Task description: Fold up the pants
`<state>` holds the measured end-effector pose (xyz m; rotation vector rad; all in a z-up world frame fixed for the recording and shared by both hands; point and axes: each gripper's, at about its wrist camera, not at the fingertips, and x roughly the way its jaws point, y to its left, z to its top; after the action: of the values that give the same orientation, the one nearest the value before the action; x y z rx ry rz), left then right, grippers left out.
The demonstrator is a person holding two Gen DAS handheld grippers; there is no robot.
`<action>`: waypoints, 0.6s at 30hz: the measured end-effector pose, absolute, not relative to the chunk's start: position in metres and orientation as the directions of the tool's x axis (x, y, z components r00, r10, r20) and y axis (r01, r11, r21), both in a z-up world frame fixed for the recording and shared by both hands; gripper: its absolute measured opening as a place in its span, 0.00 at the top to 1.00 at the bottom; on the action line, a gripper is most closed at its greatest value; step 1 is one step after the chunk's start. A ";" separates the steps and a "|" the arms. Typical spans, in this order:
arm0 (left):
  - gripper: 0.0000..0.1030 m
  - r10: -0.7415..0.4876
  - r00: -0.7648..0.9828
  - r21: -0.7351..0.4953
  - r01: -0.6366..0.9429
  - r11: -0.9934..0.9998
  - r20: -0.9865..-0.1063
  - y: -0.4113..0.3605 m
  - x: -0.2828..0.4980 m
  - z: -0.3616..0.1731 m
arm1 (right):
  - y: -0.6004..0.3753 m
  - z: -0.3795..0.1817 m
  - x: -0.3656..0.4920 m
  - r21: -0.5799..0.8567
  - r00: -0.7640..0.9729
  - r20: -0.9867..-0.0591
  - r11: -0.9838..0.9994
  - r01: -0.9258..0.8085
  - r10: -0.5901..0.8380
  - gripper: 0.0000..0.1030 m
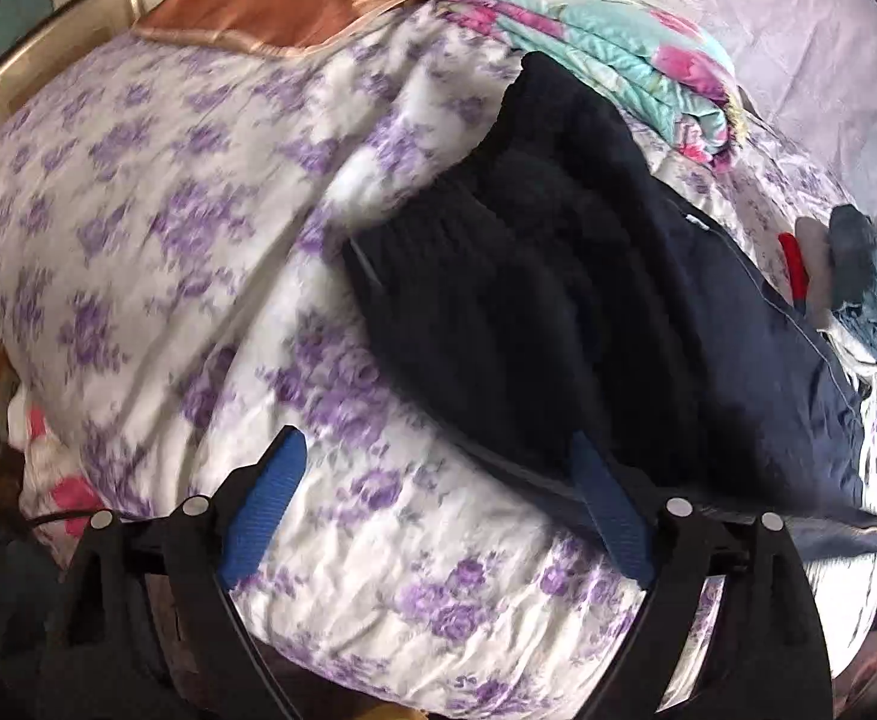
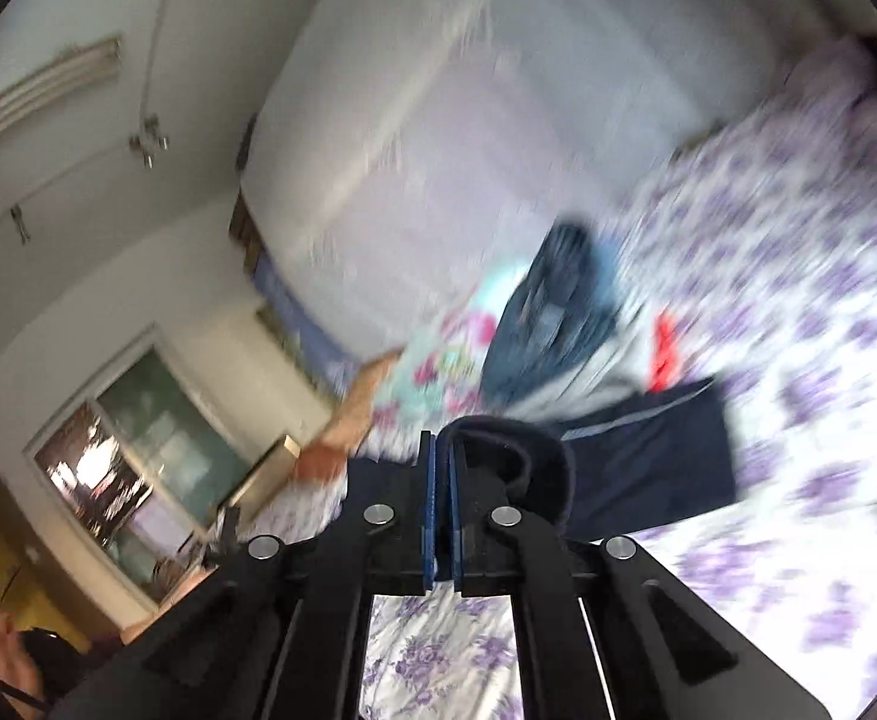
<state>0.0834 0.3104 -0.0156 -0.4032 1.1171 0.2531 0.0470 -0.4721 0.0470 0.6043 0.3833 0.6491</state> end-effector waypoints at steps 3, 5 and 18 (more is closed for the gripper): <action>0.16 -0.055 0.427 -0.243 -0.400 0.884 -0.903 0.313 0.078 -0.019 | -0.523 0.057 -0.007 0.623 0.799 -0.074 0.654 -0.430 0.596 1.00; 0.16 -0.070 0.412 -0.254 -0.414 0.874 -0.909 0.313 0.080 -0.024 | -0.546 0.045 -0.023 0.629 0.827 -0.111 0.683 -0.371 0.551 1.00; 0.17 -0.090 0.422 -0.311 -0.493 0.812 -0.902 0.301 0.139 -0.066 | -0.484 -0.097 0.040 0.652 0.678 -0.553 0.758 -0.008 0.483 0.12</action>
<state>0.1394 0.3010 -0.0660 -0.5989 1.1229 0.2722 0.0400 -0.4837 -0.0973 0.6656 0.7865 0.3003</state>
